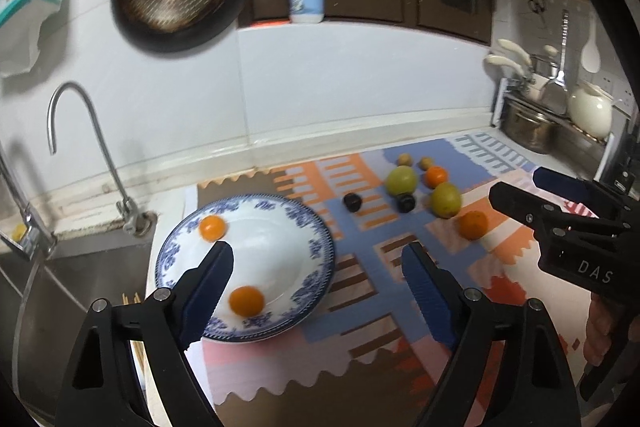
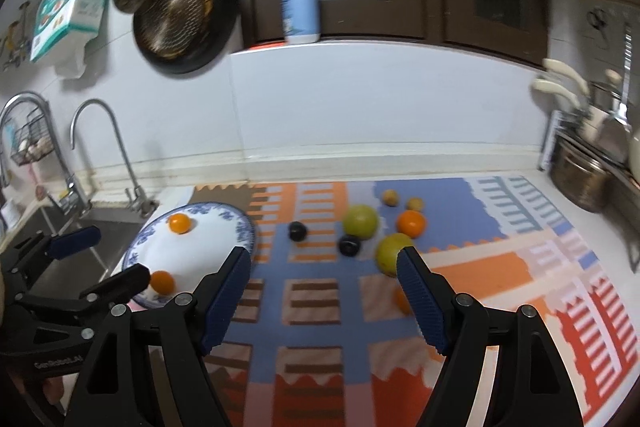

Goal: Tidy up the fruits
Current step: 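Move both open tools back toward the remaining fruit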

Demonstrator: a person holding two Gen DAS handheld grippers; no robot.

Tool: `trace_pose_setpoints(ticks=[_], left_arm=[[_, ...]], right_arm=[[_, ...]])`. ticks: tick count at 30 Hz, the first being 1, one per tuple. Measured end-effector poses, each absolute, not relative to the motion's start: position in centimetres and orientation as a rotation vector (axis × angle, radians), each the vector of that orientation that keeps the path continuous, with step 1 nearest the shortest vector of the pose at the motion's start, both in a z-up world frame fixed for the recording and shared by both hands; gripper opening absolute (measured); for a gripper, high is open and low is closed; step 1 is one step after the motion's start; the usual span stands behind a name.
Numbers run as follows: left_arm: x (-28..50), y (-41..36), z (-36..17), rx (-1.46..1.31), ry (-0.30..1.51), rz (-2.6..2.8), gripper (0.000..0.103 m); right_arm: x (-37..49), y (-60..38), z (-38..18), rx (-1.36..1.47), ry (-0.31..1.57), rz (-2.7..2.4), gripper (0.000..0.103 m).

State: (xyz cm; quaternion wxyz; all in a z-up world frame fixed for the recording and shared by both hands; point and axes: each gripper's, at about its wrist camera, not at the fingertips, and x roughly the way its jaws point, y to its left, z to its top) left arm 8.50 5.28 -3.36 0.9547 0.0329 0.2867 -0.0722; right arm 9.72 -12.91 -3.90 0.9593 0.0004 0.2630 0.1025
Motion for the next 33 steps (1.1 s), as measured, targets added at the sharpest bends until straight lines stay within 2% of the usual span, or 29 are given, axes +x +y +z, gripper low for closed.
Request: trace_pose_setpoints(ticks=[10,22,26,29,33], left_arm=[[9.1,1.6,-2.8,0.135,0.525,-0.229,0.086],[12.8,-2.0,-3.6,0.193,0.530,-0.323,0.085],[14.7,-3.0,-4.4,0.200,0.546,-0.354,0.079],[16.1,-3.5,-5.2,0.201,0.563,-0.369,0.071],[18.0,-4.0,-6.4,0.192,0.582,-0.383,0.068]], right_arm=[[7.8,-17.0,-4.1,0.047,0.523,0.070,0.076],[9.6,-19.4,-6.0,0.058,0.570,0.053,0.076],[10.5,-19.9,-7.0,0.068,0.587,0.050,0.076],[11.5,-20.1,-8.0,0.091,0.614,0.050,0.076],[12.7,-20.1,-9.2,0.109,0.642,0.045,0.075]])
